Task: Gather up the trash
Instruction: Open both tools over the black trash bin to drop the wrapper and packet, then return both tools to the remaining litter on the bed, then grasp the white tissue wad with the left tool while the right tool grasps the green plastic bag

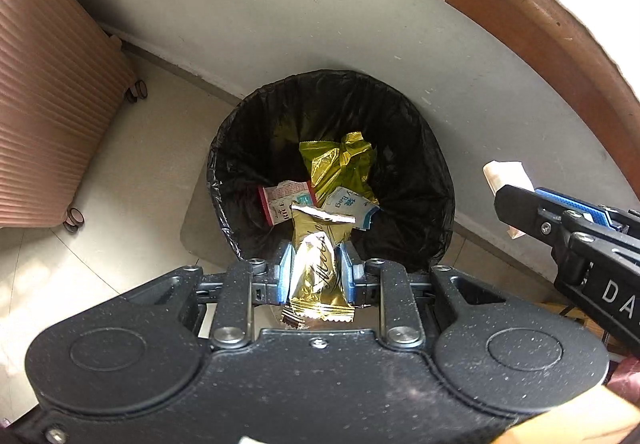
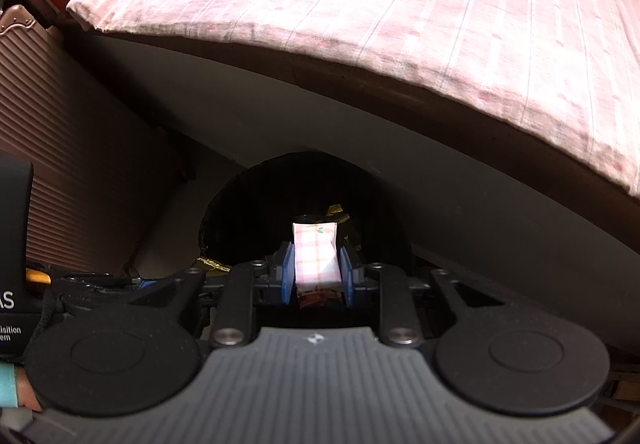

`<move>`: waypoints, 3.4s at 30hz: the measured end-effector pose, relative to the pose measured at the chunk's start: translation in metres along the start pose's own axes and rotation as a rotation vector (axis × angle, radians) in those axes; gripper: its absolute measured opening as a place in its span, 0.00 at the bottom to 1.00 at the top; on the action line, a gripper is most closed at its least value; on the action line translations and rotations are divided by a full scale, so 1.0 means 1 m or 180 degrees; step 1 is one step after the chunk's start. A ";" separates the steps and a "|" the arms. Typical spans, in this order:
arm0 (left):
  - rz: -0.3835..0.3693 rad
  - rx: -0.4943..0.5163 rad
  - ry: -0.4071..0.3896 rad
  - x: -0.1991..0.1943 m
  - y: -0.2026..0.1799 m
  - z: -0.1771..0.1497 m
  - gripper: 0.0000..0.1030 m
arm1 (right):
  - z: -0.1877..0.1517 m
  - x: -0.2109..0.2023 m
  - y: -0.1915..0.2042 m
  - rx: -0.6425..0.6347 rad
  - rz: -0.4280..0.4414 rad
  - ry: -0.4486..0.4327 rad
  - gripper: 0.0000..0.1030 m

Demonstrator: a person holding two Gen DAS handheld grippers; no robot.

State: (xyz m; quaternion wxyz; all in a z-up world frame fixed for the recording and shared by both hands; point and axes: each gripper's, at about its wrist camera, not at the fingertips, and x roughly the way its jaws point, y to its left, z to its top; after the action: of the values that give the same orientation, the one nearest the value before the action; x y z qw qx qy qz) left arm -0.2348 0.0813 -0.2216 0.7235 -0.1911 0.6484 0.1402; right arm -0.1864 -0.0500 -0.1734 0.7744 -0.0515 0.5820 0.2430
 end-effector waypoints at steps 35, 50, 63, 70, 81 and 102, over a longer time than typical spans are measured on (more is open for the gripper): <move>0.0008 -0.0002 -0.1611 -0.162 -0.029 0.082 0.78 | 0.097 -0.121 -0.028 -0.0130 -0.0190 -0.1065 0.68; -0.0175 0.0446 -0.1942 -0.184 -0.174 0.235 0.78 | 0.263 -0.154 -0.166 0.0143 -0.0781 -0.1638 0.73; -0.0151 0.0408 -0.1635 -0.089 -0.264 0.342 0.73 | 0.335 -0.080 -0.253 0.0008 -0.0889 -0.1191 0.73; -0.0082 0.0272 -0.1537 -0.057 -0.273 0.366 0.64 | 0.363 -0.039 -0.272 -0.0079 -0.0733 -0.0996 0.73; -0.0298 0.0138 -0.1495 -0.046 -0.269 0.368 0.34 | 0.383 0.016 -0.272 -0.0035 -0.0500 -0.0729 0.72; -0.0433 0.0137 -0.1711 -0.099 -0.268 0.338 0.32 | 0.342 -0.045 -0.277 0.0437 -0.0260 -0.0965 0.26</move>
State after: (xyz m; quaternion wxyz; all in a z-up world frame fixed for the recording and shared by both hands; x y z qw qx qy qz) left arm 0.1729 0.0024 -0.0687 0.8812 -0.1747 0.4217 0.1232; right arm 0.2245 -0.1830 -0.0792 0.8642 0.0151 0.4712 0.1759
